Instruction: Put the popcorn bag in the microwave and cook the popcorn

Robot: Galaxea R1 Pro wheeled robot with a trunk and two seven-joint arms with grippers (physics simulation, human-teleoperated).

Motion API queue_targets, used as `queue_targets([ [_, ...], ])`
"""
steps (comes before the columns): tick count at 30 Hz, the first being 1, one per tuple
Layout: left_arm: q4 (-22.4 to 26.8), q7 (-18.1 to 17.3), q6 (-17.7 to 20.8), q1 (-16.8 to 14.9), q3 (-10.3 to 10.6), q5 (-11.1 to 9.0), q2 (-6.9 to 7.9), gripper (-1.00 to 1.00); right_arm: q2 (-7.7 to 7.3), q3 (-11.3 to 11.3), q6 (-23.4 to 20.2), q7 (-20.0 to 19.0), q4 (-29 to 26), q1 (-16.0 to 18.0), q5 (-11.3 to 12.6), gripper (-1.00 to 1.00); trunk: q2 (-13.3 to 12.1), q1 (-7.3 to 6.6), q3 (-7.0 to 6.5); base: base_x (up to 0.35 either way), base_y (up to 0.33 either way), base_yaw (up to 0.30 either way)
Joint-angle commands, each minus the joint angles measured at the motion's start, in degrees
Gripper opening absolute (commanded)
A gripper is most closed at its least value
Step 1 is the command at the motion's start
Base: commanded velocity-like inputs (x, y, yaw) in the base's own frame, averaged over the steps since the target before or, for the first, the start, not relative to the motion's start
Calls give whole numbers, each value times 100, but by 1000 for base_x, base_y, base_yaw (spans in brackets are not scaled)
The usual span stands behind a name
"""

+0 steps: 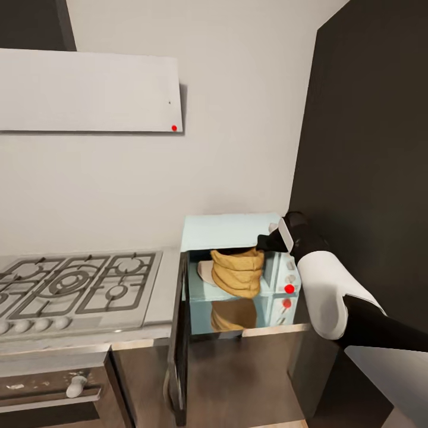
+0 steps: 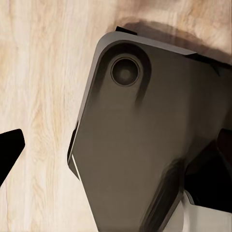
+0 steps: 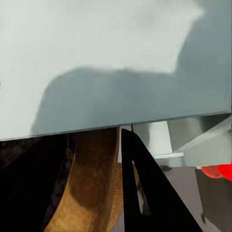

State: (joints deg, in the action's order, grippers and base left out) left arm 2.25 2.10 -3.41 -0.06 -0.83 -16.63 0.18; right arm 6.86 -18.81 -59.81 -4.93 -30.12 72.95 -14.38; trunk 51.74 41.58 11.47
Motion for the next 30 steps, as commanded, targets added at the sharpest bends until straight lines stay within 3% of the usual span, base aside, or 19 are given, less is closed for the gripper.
queue_targets([
  [1,3,9,-10,-2,-5,-16,-1,100,8,-44,-19,-51,-179,7,31,-100,6,2,6,54,0,0],
  [7,3,9,-10,0,-5,-16,-1,100,7,-44,-19,-52,-170,7,23,-100,6,2,6,11,0,0],
  [8,3,9,-10,-1,-5,-16,-1,100,8,-44,-19,-52,-167,8,23,100,6,2,6,0,0,0],
  [17,3,9,-10,-2,-7,-15,-9,100,-17,-20,-19,-93,-146,9,1,100,6,2,6,-6,0,0],
  [24,3,26,-10,-2,-14,-11,-26,100,-29,-34,-19,-105,-205,9,14,100,6,2,6,-301,0,0],
  [30,3,25,-10,0,-14,-13,-27,100,-27,-18,-19,-107,-723,9,15,100,6,2,6,-329,0,0],
])
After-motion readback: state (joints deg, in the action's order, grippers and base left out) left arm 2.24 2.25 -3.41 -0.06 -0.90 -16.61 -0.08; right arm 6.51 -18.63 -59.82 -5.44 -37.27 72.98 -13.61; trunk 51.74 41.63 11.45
